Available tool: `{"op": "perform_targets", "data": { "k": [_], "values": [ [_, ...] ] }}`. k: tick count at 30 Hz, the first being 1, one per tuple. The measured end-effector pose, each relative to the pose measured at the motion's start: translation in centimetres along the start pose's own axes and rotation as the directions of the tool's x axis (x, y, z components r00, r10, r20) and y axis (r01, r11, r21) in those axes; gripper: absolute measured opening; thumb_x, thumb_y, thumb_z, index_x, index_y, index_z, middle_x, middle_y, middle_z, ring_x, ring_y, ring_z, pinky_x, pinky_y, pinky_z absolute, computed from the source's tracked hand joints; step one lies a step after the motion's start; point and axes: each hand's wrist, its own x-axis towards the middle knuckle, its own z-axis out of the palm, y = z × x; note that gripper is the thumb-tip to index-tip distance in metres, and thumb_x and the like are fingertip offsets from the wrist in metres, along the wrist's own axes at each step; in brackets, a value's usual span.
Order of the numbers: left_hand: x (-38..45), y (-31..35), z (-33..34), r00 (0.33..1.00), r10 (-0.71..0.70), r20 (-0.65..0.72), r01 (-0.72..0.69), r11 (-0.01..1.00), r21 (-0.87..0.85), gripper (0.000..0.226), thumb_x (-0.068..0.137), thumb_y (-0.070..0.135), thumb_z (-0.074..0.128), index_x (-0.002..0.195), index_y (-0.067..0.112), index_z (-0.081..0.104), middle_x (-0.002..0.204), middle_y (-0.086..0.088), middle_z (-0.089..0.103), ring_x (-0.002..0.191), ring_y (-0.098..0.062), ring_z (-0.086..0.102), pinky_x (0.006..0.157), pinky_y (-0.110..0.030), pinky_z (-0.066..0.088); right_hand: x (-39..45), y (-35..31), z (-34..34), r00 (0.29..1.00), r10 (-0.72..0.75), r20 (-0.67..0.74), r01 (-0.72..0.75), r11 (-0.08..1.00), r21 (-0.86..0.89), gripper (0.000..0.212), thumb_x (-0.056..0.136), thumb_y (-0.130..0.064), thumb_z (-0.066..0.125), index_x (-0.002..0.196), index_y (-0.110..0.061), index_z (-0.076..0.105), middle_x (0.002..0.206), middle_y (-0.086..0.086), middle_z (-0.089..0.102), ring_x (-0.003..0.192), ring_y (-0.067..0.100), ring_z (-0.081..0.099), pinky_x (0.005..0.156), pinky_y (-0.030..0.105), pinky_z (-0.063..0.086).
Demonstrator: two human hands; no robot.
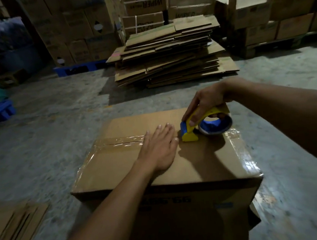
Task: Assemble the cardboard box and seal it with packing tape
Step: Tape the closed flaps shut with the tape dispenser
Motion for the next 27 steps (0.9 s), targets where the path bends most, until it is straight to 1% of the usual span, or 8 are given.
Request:
{"op": "perform_targets", "data": {
  "k": [3, 6, 9, 12, 15, 18, 24, 27],
  "values": [
    [-0.4, -1.9, 0.6, 1.0, 0.014, -0.013, -0.014, 0.999, 0.031, 0.058, 0.101, 0.049, 0.011, 0.155, 0.031, 0.001, 0.163, 0.015, -0.002, 0.15, -0.009, -0.004, 0.12, -0.042, -0.004, 0.3, -0.3, 0.6, 1.0, -0.031, -0.004, 0.031, 0.999, 0.018, 0.049, 0.076, -0.046, 0.072, 0.123, -0.045, 0.059, 0.126, -0.005, 0.052, 0.113, 0.023, 0.051, 0.098, 0.043, 0.047],
    [-1.6, -3.5, 1.8, 0.999, 0.03, -0.025, -0.026, 0.991, 0.132, 0.059, 0.1, 0.049, 0.013, 0.155, 0.031, 0.001, 0.163, 0.014, -0.001, 0.15, -0.009, -0.003, 0.122, -0.042, -0.001, -0.2, 1.2, 1.2, 0.999, -0.027, 0.03, 0.027, 1.0, -0.013, 0.048, 0.08, -0.045, 0.07, 0.126, -0.043, 0.057, 0.115, -0.007, 0.057, 0.093, 0.014, 0.057, 0.077, 0.029, 0.05],
    [-1.5, -4.1, 2.8, 0.999, 0.03, -0.027, -0.025, 0.989, 0.144, 0.061, 0.1, 0.05, 0.013, 0.155, 0.031, 0.0, 0.163, 0.014, -0.002, 0.15, -0.01, -0.003, 0.122, -0.042, -0.001, -1.6, 5.0, 2.1, 0.994, 0.09, 0.057, -0.083, 0.991, -0.108, 0.049, 0.077, -0.051, 0.069, 0.124, -0.05, 0.055, 0.118, -0.008, 0.054, 0.102, 0.015, 0.053, 0.09, 0.035, 0.045],
    [-0.3, -2.7, 3.8, 1.0, 0.015, -0.002, -0.014, 0.986, 0.166, 0.063, 0.099, 0.051, 0.013, 0.156, 0.028, 0.0, 0.164, 0.011, -0.003, 0.151, -0.014, -0.004, 0.121, -0.045, -0.002, -2.5, 7.7, 3.6, 0.992, 0.126, -0.03, -0.126, 0.992, -0.016, 0.049, 0.075, -0.049, 0.073, 0.122, -0.048, 0.058, 0.122, -0.006, 0.055, 0.108, 0.019, 0.053, 0.097, 0.038, 0.046],
    [-0.3, -1.3, 5.8, 0.999, 0.019, 0.051, -0.029, 0.975, 0.219, 0.066, 0.098, 0.053, 0.012, 0.156, 0.025, -0.001, 0.164, 0.008, -0.005, 0.151, -0.017, -0.007, 0.12, -0.048, -0.004, -1.5, 8.6, 6.4, 0.991, 0.129, -0.029, -0.13, 0.99, -0.063, 0.05, 0.073, -0.051, 0.075, 0.12, -0.048, 0.061, 0.121, -0.007, 0.058, 0.105, 0.016, 0.054, 0.09, 0.03, 0.043],
    [0.0, -1.3, 6.9, 0.998, 0.013, 0.063, -0.028, 0.97, 0.242, 0.067, 0.097, 0.054, 0.011, 0.156, 0.024, -0.001, 0.164, 0.007, -0.005, 0.151, -0.017, -0.008, 0.12, -0.05, -0.005, -0.4, 9.8, 8.5, 0.992, 0.11, -0.056, -0.111, 0.994, -0.019, 0.047, 0.074, -0.049, 0.075, 0.119, -0.047, 0.062, 0.115, -0.01, 0.061, 0.1, 0.012, 0.055, 0.083, 0.025, 0.039],
    [0.7, -1.7, 7.1, 0.998, 0.019, 0.068, -0.036, 0.966, 0.256, 0.068, 0.096, 0.055, 0.01, 0.156, 0.025, 0.001, 0.164, 0.008, -0.004, 0.151, -0.018, -0.008, 0.119, -0.05, -0.007, 0.4, 10.8, 8.6, 0.994, 0.082, -0.066, -0.081, 0.997, 0.006, 0.046, 0.075, -0.048, 0.074, 0.12, -0.047, 0.062, 0.112, -0.01, 0.058, 0.098, 0.011, 0.052, 0.082, 0.024, 0.038],
    [0.5, -1.6, 7.0, 0.998, 0.026, 0.061, -0.041, 0.966, 0.256, 0.068, 0.096, 0.055, 0.011, 0.156, 0.025, 0.002, 0.164, 0.008, -0.004, 0.151, -0.018, -0.008, 0.119, -0.05, -0.006, 0.8, 11.0, 8.3, 0.996, 0.063, -0.059, -0.063, 0.998, 0.009, 0.045, 0.076, -0.047, 0.075, 0.12, -0.045, 0.064, 0.11, -0.011, 0.059, 0.088, 0.004, 0.054, 0.072, 0.017, 0.039]
  ]
}}
